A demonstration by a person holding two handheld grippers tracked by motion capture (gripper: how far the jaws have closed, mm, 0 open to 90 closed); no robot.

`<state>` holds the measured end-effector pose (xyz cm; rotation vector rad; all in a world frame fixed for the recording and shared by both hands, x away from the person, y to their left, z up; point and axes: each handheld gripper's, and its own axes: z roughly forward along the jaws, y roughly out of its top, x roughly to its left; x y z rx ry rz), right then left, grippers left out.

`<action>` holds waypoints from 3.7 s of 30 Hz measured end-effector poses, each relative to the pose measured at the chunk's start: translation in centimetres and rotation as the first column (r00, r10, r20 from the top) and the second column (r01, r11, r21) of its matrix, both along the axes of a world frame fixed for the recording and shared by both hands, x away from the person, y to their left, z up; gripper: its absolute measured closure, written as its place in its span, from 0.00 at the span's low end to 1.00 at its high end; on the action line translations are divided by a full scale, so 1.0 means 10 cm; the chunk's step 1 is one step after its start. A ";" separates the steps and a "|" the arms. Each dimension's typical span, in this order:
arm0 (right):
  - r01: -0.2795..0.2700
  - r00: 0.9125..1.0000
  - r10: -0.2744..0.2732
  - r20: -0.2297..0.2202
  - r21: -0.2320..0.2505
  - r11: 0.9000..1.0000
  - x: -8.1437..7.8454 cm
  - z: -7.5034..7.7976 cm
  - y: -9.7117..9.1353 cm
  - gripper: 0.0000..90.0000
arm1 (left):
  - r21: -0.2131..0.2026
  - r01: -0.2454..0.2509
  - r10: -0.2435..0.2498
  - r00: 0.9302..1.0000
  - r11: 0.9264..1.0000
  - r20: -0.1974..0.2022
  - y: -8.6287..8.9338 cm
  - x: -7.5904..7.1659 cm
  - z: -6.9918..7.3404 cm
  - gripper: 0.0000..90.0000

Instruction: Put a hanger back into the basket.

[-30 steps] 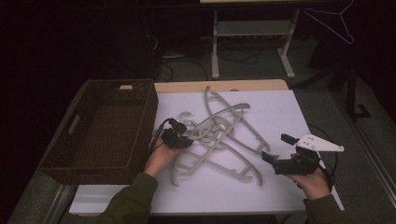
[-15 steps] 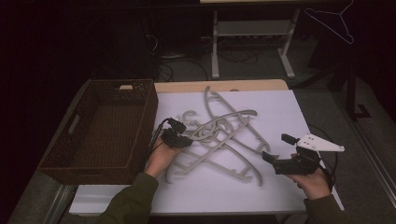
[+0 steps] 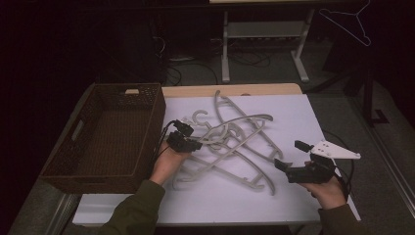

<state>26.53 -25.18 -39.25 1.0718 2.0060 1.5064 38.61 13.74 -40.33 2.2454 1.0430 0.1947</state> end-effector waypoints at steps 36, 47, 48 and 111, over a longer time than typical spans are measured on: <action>0.012 1.000 -0.012 0.010 0.021 1.000 -0.01 0.02 0.00 0.00 | -0.021 -0.073 0.075 0.991 0.997 0.115 1.09 -0.09 1.41 0.91; 0.017 1.000 -0.018 0.014 0.017 1.000 0.00 0.01 -0.01 0.00 | -0.024 -0.142 0.144 0.982 0.990 0.121 1.66 -0.14 1.45 0.91; 0.016 1.000 -0.016 0.015 0.016 1.000 0.01 0.00 -0.01 0.00 | -0.027 -0.149 0.151 0.981 0.988 0.122 1.75 -0.15 1.45 0.91; 0.029 1.000 -0.029 0.009 0.003 1.000 0.02 0.00 0.00 0.00 | 0.191 -0.331 0.315 0.942 0.924 0.113 3.09 0.03 0.83 0.91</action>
